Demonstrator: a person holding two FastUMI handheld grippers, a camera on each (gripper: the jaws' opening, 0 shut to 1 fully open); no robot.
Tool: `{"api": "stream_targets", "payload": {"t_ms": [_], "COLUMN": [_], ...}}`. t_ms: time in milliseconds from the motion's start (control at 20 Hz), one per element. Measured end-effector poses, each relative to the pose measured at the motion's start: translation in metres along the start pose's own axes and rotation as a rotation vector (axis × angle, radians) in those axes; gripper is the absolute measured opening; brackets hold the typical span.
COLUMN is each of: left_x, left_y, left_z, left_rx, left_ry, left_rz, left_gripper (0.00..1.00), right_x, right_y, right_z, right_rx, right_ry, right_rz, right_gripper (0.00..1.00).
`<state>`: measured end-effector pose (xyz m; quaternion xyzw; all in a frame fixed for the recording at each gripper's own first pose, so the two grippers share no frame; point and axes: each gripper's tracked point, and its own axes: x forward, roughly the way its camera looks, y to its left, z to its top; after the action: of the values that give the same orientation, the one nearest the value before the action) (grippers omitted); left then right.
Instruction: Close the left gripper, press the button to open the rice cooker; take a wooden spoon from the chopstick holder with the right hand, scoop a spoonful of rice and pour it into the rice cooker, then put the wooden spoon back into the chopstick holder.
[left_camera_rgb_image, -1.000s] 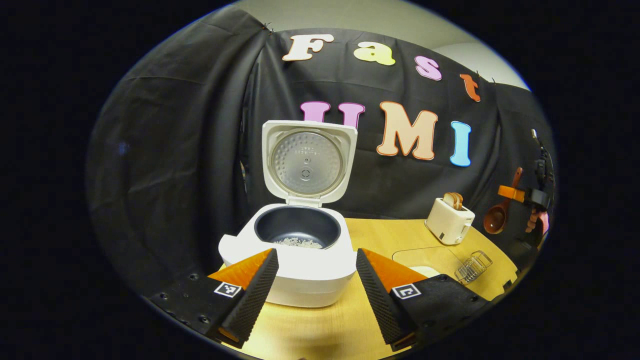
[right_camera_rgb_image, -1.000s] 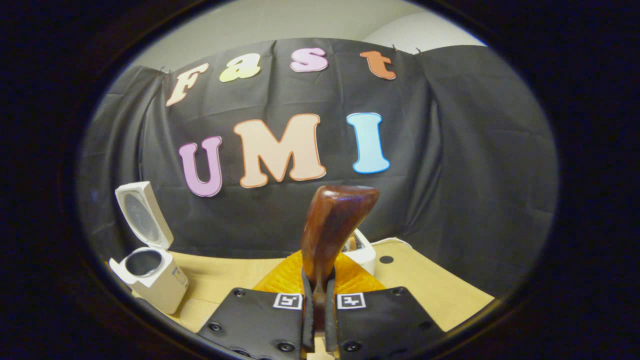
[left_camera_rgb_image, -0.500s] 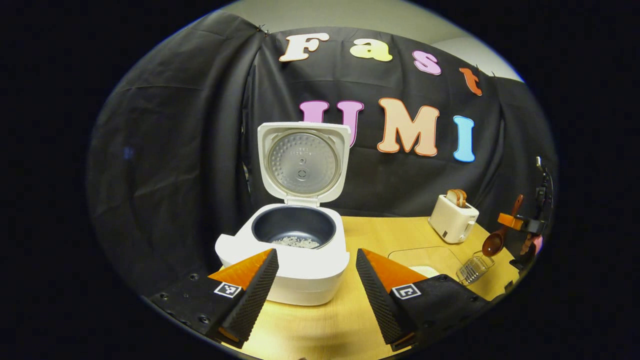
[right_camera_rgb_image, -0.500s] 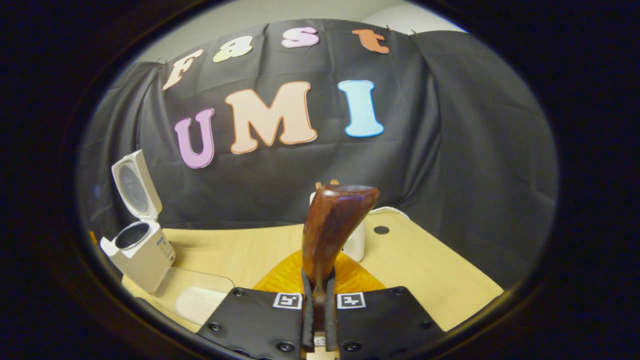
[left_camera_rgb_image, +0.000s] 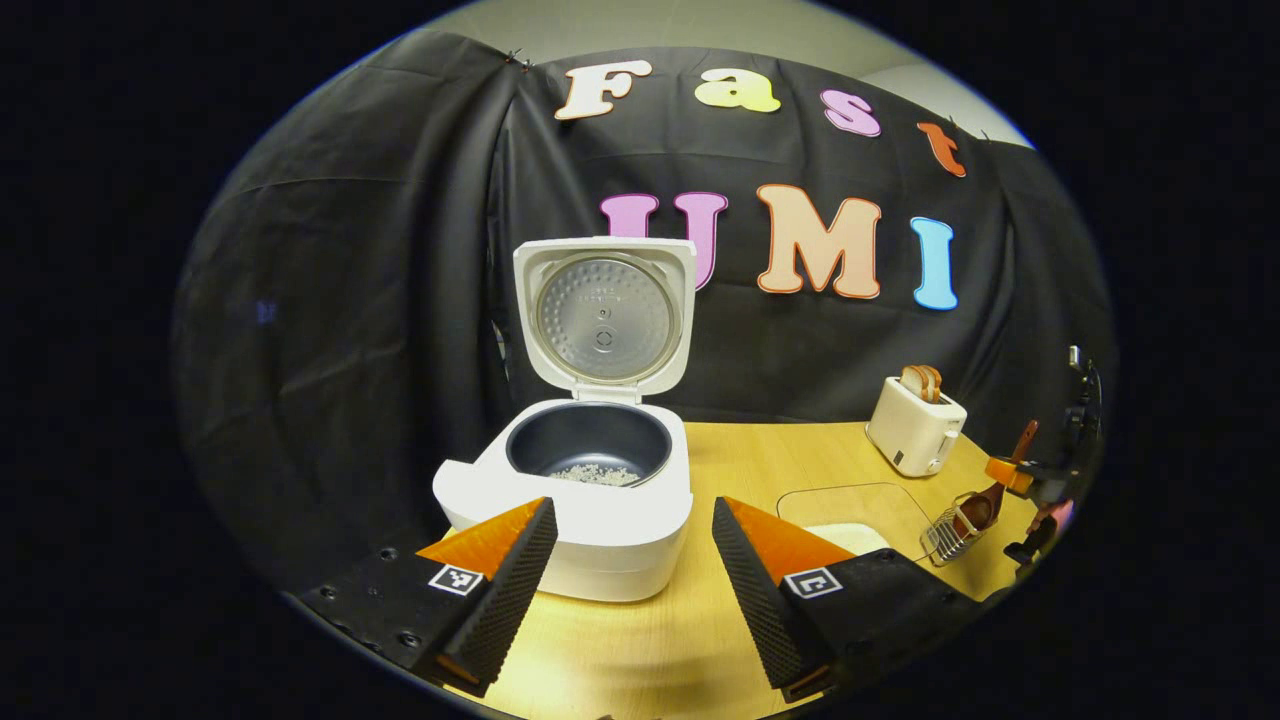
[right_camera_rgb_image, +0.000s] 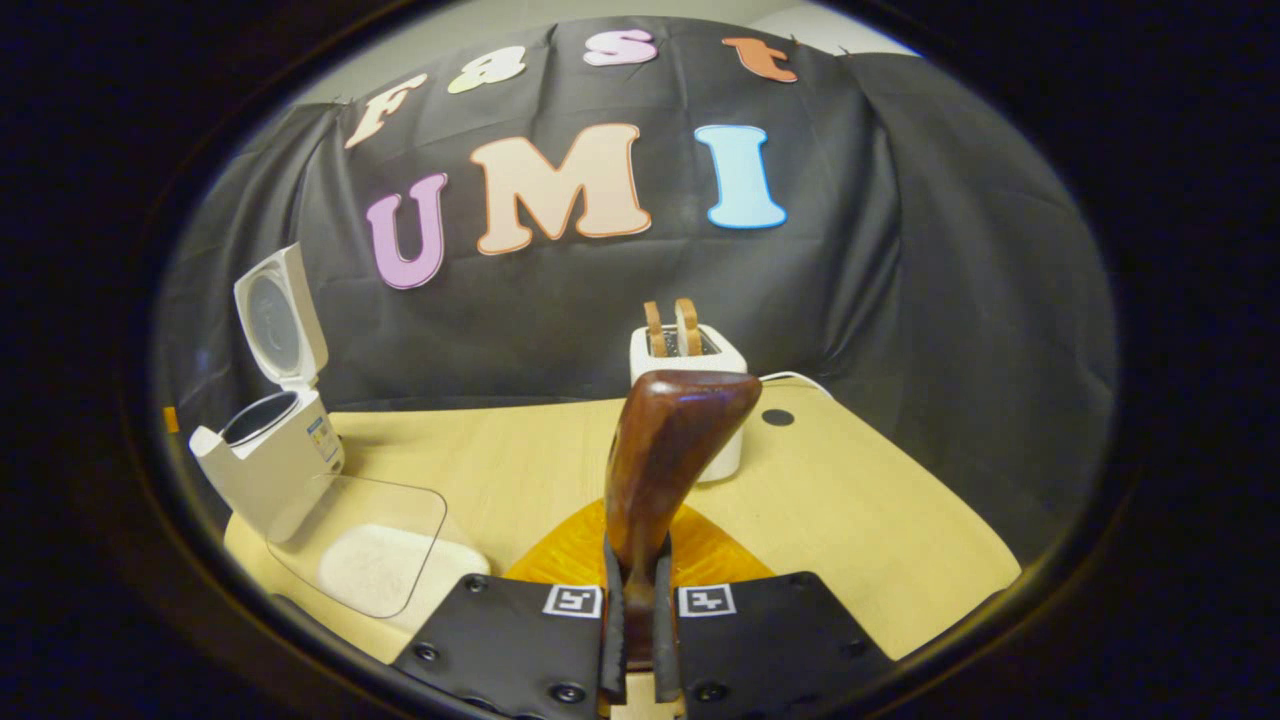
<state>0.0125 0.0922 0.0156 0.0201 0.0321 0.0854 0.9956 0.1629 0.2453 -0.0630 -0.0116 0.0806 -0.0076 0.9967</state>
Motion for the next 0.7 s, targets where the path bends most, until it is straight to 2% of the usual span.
{"api": "stream_targets", "payload": {"t_ms": [150,250,450,600,700], "left_x": [0.001,0.001,0.003,0.006,0.007], "left_y": [-0.002,-0.001,-0.001,-0.002,-0.003], "left_z": [0.001,0.003,0.009,0.017,0.025], "left_rx": [0.012,0.020,0.002,-0.015,-0.034], "left_ry": [0.000,-0.006,-0.019,-0.035,-0.051], "left_rz": [-0.004,-0.003,-0.014,-0.028,-0.040], "left_gripper": [0.93,0.93,0.93,0.93,0.93], "right_x": [-0.005,-0.004,-0.006,-0.014,-0.019], "right_y": [0.003,0.006,0.005,-0.002,-0.006], "right_z": [-0.005,-0.004,0.000,0.001,0.004], "right_rx": [0.002,0.019,0.037,0.037,0.042], "right_ry": [0.028,0.030,0.007,0.004,-0.007], "right_rz": [0.023,0.033,0.021,-0.011,-0.032], "right_gripper": [0.18,0.35,0.57,1.00,0.99]}}
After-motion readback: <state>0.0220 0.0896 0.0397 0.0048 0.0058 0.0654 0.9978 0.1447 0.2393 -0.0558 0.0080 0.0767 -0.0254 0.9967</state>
